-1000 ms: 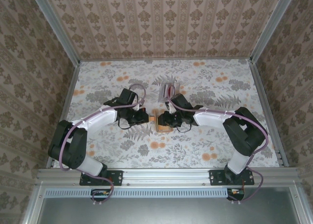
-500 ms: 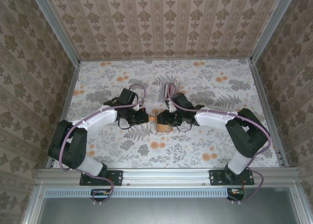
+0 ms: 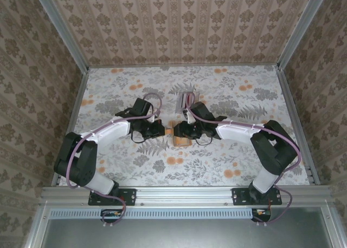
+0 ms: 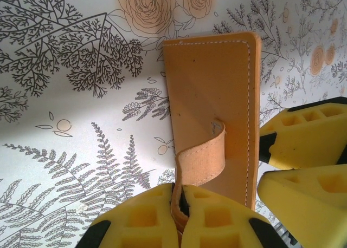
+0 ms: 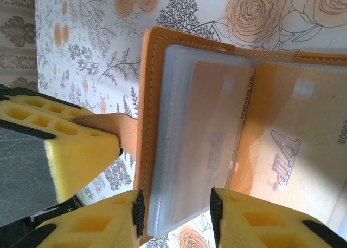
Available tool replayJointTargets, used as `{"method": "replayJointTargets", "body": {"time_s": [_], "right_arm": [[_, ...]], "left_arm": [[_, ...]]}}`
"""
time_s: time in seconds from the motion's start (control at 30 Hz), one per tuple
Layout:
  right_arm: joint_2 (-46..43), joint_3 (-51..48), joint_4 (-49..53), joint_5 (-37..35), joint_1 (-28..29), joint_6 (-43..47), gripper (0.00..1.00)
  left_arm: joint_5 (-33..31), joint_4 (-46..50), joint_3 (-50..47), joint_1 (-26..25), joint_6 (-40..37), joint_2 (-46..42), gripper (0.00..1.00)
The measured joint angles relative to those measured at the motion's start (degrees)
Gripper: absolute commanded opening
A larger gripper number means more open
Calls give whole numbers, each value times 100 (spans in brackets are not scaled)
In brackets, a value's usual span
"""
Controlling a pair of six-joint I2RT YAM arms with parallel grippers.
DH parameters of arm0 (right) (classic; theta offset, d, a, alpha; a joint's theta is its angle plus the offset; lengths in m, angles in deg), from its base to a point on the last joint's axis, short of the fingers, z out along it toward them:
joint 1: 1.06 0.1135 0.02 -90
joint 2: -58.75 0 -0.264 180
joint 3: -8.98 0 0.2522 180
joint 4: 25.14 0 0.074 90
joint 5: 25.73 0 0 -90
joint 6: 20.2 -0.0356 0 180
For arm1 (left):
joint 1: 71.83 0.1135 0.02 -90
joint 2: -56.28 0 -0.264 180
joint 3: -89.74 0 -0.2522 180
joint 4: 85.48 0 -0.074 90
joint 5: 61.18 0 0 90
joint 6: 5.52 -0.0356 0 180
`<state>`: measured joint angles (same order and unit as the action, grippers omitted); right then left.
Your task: Put the credit cards into the card holder
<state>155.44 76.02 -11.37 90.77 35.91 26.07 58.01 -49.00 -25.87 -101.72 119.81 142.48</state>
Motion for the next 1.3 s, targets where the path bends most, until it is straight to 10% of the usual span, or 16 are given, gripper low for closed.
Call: {"method": "replayJointTargets", "body": {"time_s": [1.3], "right_arm": [[184,4,-107,122,2,4,44]], "left_arm": [[-2,-46,-96,0,0,0,0]]}}
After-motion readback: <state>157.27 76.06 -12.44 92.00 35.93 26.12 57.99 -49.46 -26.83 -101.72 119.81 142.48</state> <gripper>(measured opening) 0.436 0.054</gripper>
